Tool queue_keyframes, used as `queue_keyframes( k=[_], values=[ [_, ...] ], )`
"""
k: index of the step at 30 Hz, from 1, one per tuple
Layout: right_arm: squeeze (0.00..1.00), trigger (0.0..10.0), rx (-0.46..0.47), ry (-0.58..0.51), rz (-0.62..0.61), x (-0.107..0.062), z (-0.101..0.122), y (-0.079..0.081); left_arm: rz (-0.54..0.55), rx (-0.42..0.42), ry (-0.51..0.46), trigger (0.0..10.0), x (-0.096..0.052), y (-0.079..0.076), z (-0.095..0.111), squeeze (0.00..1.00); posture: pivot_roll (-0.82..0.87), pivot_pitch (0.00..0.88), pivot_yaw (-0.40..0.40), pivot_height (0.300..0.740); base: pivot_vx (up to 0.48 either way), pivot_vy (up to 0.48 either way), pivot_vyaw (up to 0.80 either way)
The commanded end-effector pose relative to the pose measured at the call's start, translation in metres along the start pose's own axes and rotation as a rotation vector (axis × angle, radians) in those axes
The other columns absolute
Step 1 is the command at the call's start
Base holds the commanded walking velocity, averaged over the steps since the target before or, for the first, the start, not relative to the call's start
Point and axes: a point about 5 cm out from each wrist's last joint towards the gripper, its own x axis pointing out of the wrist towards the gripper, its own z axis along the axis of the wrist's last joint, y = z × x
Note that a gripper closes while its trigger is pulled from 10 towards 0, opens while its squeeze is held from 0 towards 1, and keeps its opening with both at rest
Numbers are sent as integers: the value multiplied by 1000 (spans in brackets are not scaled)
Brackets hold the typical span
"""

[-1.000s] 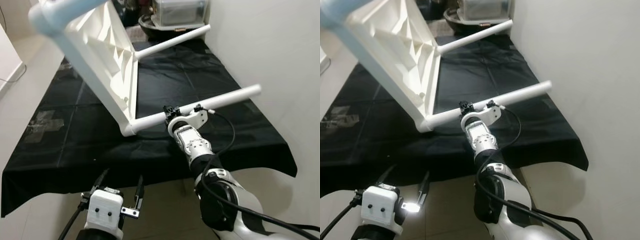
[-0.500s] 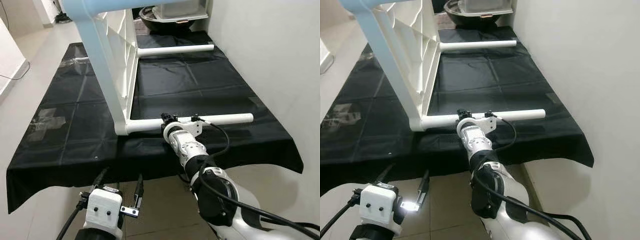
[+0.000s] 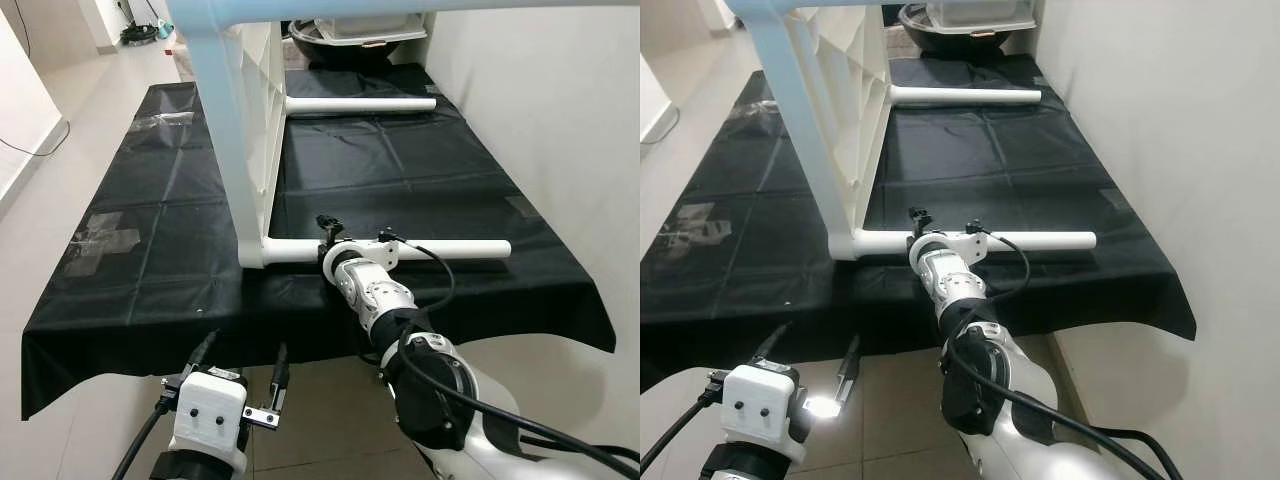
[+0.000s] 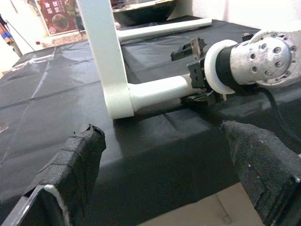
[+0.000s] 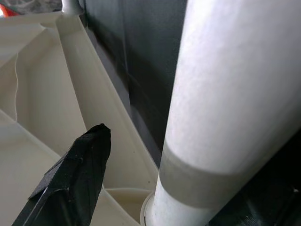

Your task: Building children table

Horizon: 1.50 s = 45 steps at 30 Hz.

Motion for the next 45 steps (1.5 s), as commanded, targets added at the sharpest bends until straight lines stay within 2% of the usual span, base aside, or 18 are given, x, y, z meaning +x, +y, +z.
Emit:
queue_keyframes(
  k=[1, 3, 5, 8, 16, 19, 20, 22, 28, 29, 31, 33, 34, 36, 38, 40, 41, 45],
  values=[
    [0, 10000, 11, 39, -28, -1, -7, -10, 10, 14, 26, 10000, -1, 1, -5, 0, 90, 116, 2, 740, 0, 0, 0],
    [0, 10000, 11, 30, -11, -17, 14, -19, 10, 15, 21, 10000, 3, 1, -7, 0, 62, 104, 1, 740, 0, 0, 0],
    [0, 10000, 11, 30, -11, -17, 14, -19, 10, 15, 21, 10000, 3, 1, -7, 0, 62, 104, 1, 740, 0, 0, 0],
    [0, 10000, 2, -2, -12, -48, 36, -27, 12, 20, 18, 10000, 7, 3, -10, 0, 50, 97, 8, 740, 0, 0, 0],
    [0, 10000, -6, 22, -30, -84, 38, -35, 9, 26, 14, 10000, 10, 4, -11, 0, 36, 88, 15, 740, 0, 0, 0],
    [0, 10000, -110, 189, 36, -97, 22, -36, 10, 29, 14, 10000, 12, 5, -12, 0, 30, 82, 18, 740, 0, 0, 0],
    [0, 10000, -215, 268, 47, -104, 16, -41, 10, 29, 13, 10000, 13, 5, -12, 0, 28, 78, 17, 740, 0, 0, 0],
    [0, 10000, -315, 326, 15, -109, 15, -51, 9, 32, 12, 10000, 14, 5, -13, 0, 28, 72, 16, 740, 0, 0, 0],
    [0, 10000, -396, 261, 6, -109, 25, -43, 12, 34, 6, 10000, 14, 5, -13, 0, 34, 66, 11, 740, 0, 0, 0],
    [0, 10000, -481, 201, 52, -107, 30, -31, 16, 34, 6, 10000, 14, 5, -14, 0, 34, 66, 11, 740, 0, 0, 0],
    [0, 10000, -546, 164, 87, -108, 33, -23, 19, 34, 6, 10000, 14, 5, -14, 0, 34, 66, 11, 740, 0, 0, 0],
    [0, 10000, -819, -9, 131, -108, 44, -5, 23, 37, 6, 10000, 14, 5, -14, 0, 32, 59, 6, 740, 0, 0, 0],
    [0, 10000, -819, -9, 131, -108, 44, -5, 23, 37, 6, 10000, 14, 5, -14, 0, 32, 59, 6, 740, 0, 0, 0],
    [0, 10000, -1261, -216, 233, -120, 41, 18, 26, 34, 4, 10000, 15, 5, -14, 0, 32, 53, 5, 740, 0, 0, 0],
    [0, 10000, -1261, -216, 233, -120, 41, 18, 26, 34, 4, 10000, 15, 5, -14, 0, 32, 53, 5, 740, 0, 0, 0],
    [0, 10000, -1506, -304, 313, -131, 30, 24, 31, 29, 5, 10000, 15, 5, -14, 0, 28, 42, 4, 740, 0, 0, 0],
    [0, 10000, -1559, -319, 325, -133, 27, 21, 33, 34, 9, 10000, 15, 6, -15, 0, 28, 42, 4, 740, 0, 0, 0],
    [0, 10000, -1637, -316, 328, -135, 22, 10, 30, 46, 15, 10000, 15, 5, -16, 0, 27, 33, 4, 740, 0, 0, 0]
  ],
)
